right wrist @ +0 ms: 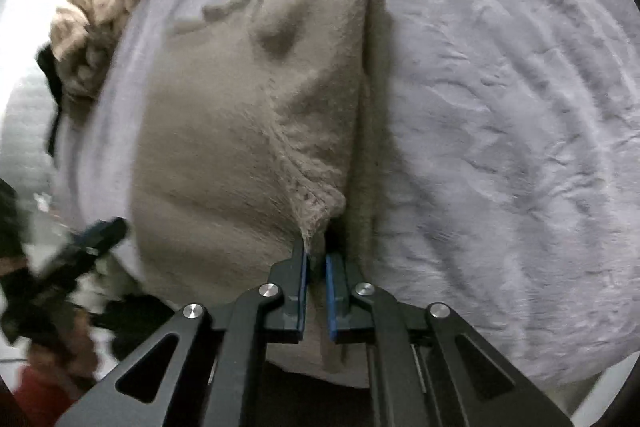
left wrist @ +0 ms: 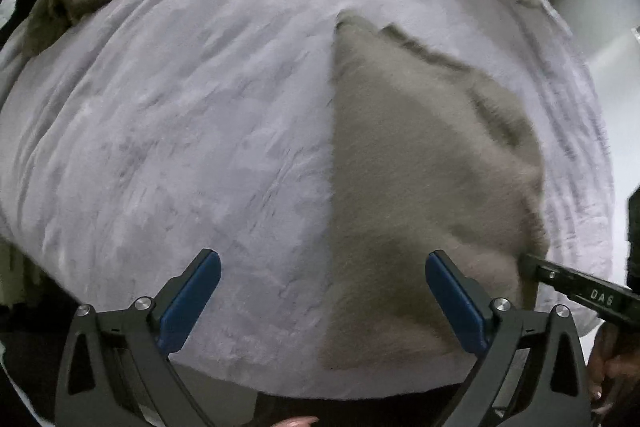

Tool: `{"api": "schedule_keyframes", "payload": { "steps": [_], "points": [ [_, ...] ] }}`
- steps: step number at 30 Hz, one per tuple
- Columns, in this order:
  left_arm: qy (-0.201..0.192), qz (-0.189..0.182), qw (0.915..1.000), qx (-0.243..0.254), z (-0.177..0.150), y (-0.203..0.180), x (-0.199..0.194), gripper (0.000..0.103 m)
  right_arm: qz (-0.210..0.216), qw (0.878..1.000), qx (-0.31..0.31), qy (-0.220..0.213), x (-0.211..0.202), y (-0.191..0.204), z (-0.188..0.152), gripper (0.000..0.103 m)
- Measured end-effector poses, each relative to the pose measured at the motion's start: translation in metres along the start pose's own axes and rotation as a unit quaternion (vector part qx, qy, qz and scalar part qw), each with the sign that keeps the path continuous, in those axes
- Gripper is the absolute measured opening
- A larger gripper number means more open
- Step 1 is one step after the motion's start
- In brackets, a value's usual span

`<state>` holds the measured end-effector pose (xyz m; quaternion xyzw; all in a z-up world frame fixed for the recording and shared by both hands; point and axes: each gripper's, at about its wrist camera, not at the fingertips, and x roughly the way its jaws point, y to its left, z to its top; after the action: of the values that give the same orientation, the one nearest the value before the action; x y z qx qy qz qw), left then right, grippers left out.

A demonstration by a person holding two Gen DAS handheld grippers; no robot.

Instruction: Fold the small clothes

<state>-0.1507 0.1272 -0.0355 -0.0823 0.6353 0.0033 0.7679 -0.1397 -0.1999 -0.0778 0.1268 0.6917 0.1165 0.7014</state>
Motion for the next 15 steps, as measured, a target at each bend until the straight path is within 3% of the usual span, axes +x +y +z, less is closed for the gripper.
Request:
{"api": "schedule_keyframes", "payload": {
  "steps": [4,15],
  "points": [
    [0.018,-0.004,0.9998,0.010,-0.014,-0.006,0.006,0.102,-0.001,1.000,0.016,0.008,0.011,-0.012,-0.015,0.008],
    [0.029,0.005,0.9970,0.071,-0.028,-0.025,-0.006,0.102,0.000,0.998,0.061,-0.003,-0.015,-0.023,-0.029,0.008]
  ]
}}
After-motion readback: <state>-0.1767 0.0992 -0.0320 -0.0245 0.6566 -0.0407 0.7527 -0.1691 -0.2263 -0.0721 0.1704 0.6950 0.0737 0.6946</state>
